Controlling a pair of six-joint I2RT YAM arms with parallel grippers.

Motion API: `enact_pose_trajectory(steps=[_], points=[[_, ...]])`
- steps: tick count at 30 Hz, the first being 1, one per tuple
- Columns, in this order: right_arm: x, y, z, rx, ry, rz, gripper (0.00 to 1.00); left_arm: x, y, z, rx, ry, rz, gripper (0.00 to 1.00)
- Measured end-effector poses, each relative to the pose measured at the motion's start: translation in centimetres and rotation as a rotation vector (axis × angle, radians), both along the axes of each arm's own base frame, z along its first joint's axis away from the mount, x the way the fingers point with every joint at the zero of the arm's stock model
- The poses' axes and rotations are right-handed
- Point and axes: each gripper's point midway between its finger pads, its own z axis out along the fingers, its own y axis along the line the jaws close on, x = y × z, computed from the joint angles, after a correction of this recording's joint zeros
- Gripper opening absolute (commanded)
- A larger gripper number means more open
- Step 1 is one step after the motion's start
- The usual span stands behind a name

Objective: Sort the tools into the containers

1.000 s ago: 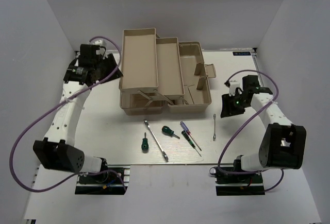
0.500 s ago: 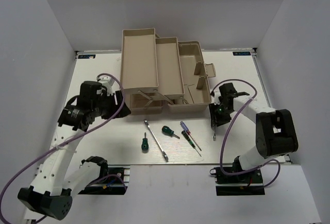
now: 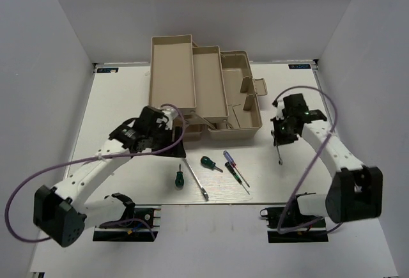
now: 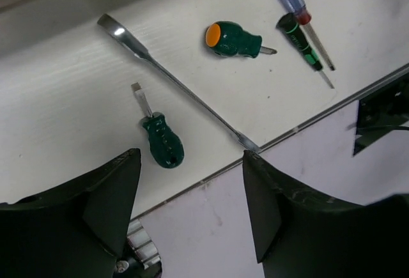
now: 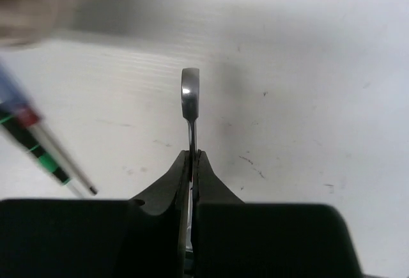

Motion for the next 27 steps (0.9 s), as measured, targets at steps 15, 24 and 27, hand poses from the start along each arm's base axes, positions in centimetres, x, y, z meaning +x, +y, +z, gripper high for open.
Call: enact_pose_trajectory(steps=[15,24,27], points=[[13.5,10.3,11.8,0.355,-0.261,0.206,0.53,-1.5,-4.1,-9.0,0.325,0.129,-0.074,0.80],[14.8,12.2,7.0,0.395,-0.103,0.195,0.61,-1.2,-6.2,-11.5,0.426,0.149,0.016,0.70],[14.6,12.1,8.5,0.417,-0.135,0.197,0.61,-1.3,-6.7,-12.1,0.439,0.160,0.043,0.69]])
